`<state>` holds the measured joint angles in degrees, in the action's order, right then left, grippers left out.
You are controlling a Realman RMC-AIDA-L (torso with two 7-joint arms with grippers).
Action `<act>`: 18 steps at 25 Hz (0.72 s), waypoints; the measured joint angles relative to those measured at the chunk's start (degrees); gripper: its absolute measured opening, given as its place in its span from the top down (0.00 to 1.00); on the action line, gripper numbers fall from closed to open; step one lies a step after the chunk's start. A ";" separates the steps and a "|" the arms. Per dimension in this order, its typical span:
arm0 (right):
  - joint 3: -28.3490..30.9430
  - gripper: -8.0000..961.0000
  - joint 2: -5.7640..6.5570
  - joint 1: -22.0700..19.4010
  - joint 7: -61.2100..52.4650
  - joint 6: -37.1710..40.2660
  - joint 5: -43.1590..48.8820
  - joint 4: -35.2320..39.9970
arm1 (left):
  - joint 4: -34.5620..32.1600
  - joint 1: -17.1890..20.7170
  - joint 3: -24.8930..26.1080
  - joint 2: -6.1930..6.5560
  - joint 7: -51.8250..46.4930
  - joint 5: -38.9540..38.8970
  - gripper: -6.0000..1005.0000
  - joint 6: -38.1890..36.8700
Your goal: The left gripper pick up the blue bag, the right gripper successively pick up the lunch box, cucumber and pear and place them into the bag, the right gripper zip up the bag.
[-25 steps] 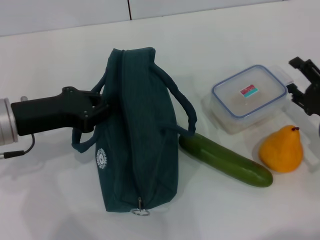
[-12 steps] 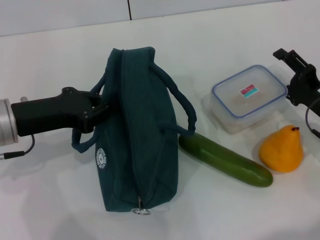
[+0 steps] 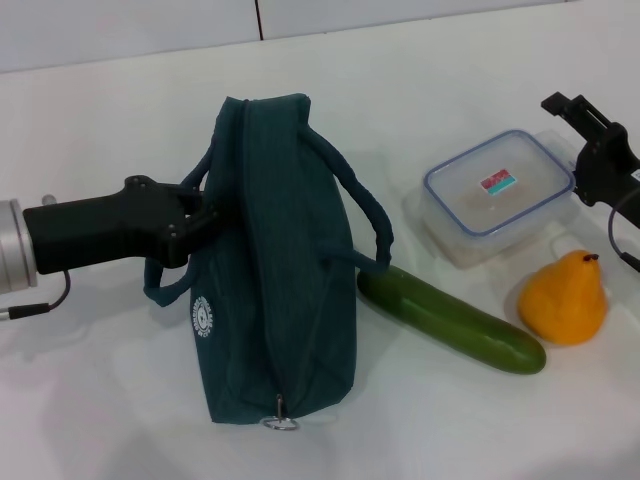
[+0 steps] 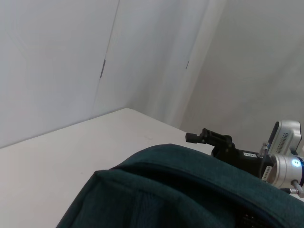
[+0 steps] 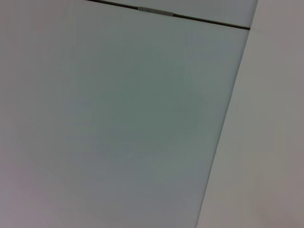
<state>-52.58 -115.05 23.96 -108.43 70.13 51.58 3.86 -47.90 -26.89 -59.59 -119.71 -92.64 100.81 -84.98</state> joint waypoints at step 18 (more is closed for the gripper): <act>-1.04 0.46 -0.31 0.03 -1.12 0.47 0.01 -0.38 | 0.00 -0.09 0.00 0.00 0.71 0.00 0.95 -0.01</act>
<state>-53.62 -115.36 24.00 -109.55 70.60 51.60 3.48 -47.90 -26.98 -59.59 -119.71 -91.93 100.82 -84.99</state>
